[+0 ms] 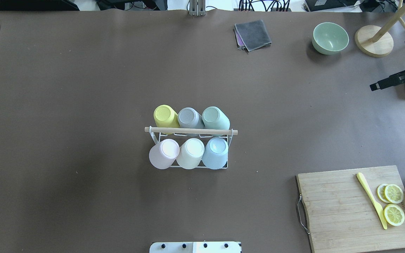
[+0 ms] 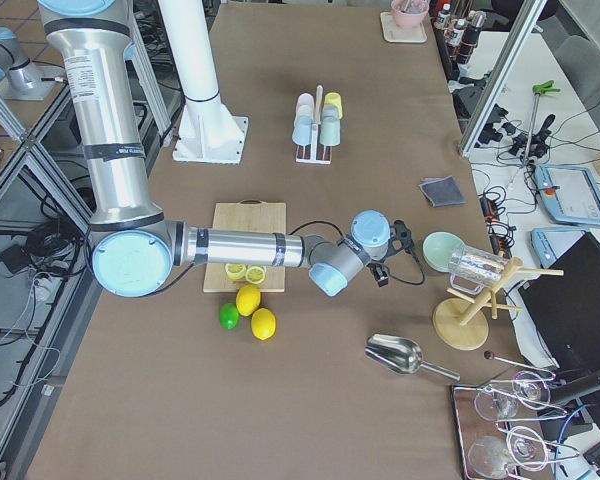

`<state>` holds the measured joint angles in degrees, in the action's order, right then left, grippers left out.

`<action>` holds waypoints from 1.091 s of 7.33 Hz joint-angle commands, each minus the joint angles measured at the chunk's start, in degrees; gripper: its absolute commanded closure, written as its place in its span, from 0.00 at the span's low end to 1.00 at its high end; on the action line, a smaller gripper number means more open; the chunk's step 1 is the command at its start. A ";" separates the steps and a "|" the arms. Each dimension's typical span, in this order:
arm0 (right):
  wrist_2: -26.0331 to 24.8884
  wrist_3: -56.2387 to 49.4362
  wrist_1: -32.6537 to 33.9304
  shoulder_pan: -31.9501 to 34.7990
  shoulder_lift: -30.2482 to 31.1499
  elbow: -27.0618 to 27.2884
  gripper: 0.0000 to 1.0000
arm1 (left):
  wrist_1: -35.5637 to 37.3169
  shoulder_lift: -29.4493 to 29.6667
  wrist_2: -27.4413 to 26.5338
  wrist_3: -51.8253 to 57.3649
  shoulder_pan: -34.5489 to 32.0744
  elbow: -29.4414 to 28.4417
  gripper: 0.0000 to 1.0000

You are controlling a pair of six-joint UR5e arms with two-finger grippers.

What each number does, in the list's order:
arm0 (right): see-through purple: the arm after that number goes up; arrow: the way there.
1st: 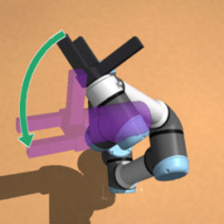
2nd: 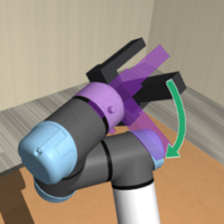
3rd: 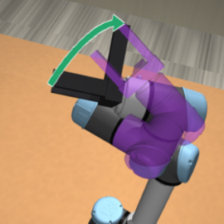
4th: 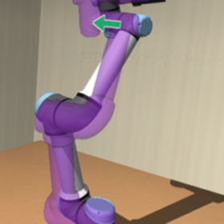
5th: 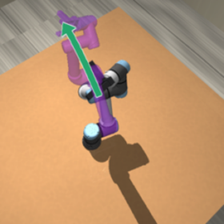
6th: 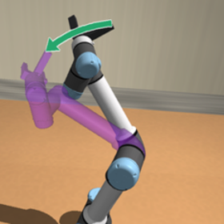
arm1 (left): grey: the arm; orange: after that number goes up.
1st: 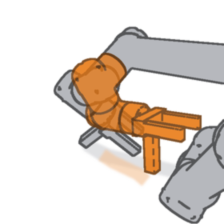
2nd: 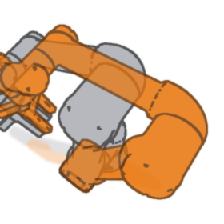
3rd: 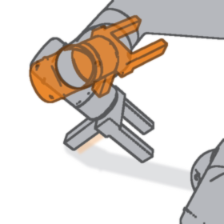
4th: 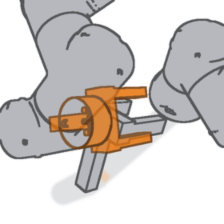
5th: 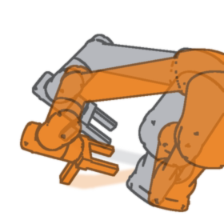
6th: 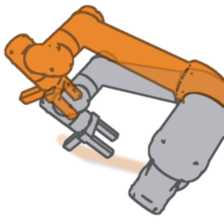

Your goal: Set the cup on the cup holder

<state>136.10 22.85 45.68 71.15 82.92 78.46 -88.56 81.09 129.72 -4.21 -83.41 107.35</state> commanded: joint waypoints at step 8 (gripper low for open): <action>-5.67 -17.22 53.52 14.54 2.69 9.50 0.00 | 0.32 -6.55 1.32 8.60 -15.56 -7.92 0.02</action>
<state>131.16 6.70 93.63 84.50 87.39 86.47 -88.18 74.55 130.93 4.38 -98.81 101.13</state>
